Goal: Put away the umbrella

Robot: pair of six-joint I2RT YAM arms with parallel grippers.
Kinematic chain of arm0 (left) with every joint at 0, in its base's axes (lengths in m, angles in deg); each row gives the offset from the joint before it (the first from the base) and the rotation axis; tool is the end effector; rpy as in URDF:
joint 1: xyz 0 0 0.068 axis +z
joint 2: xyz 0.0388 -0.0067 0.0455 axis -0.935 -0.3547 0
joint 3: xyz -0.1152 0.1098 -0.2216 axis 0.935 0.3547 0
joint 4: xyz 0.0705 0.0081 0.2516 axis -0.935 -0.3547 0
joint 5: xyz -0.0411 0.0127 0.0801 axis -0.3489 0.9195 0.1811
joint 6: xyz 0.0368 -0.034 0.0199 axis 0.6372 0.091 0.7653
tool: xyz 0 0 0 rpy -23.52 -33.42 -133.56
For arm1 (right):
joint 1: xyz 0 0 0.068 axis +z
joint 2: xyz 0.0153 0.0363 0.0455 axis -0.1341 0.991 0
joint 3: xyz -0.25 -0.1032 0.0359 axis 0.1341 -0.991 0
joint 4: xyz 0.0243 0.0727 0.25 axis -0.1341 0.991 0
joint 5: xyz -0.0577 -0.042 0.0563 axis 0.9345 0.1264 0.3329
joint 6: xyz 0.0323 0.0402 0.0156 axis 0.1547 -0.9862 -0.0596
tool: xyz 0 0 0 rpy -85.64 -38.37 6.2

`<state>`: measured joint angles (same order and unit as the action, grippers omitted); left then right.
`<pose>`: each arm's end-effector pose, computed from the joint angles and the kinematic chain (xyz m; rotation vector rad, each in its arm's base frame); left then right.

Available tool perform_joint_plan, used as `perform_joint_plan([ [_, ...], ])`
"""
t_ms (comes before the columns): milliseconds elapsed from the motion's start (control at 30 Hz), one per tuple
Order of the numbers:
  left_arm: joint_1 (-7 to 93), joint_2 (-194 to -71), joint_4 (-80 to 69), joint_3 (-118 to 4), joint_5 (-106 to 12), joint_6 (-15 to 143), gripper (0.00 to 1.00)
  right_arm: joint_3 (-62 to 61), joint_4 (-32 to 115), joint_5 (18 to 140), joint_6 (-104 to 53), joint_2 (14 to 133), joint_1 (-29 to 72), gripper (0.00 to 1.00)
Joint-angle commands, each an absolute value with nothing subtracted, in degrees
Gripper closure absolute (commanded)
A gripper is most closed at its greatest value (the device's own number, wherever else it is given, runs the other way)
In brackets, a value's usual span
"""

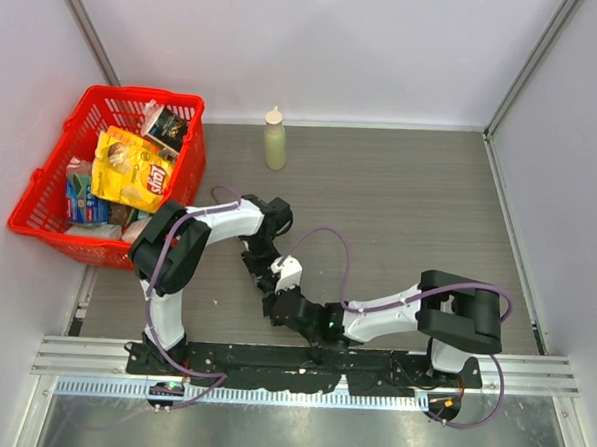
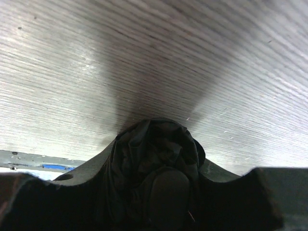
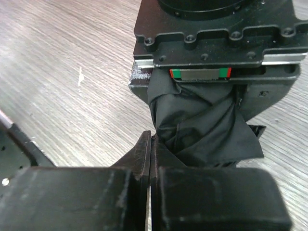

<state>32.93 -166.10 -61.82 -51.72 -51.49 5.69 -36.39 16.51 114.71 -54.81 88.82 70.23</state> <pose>0.2497 -0.1930 0.1354 0.8450 -2.7704 0.0587 0.0842 0.3137 0.1478 -0.4848 2.0782 0.6844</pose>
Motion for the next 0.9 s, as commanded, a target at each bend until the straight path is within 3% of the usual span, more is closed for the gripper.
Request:
perform_joint_plan([
  [0, 34.1, -170.4, -64.7, -49.5, -35.4, 10.5, 1.00, -38.2, 42.2, 134.5, -50.1, 92.4, 72.6, 0.99],
  [567, 34.6, -171.0, -63.7, -48.1, -35.7, 12.3, 1.00, -21.7, 63.3, 145.2, -41.3, 98.7, 79.6, 0.99],
  [733, 34.6, -167.5, -61.1, -47.4, -35.7, 11.9, 1.00, -21.3, 59.5, 138.2, -40.4, 89.4, 79.7, 0.99],
  [767, 34.7, -166.5, -60.5, -47.5, -35.2, 11.9, 1.00, -21.4, 57.9, 135.4, -40.9, 86.3, 79.6, 0.95],
  [867, 34.6, -162.8, -58.5, -47.8, -34.3, 12.0, 1.00, -21.6, 54.8, 129.3, -42.5, 73.0, 79.0, 0.71],
])
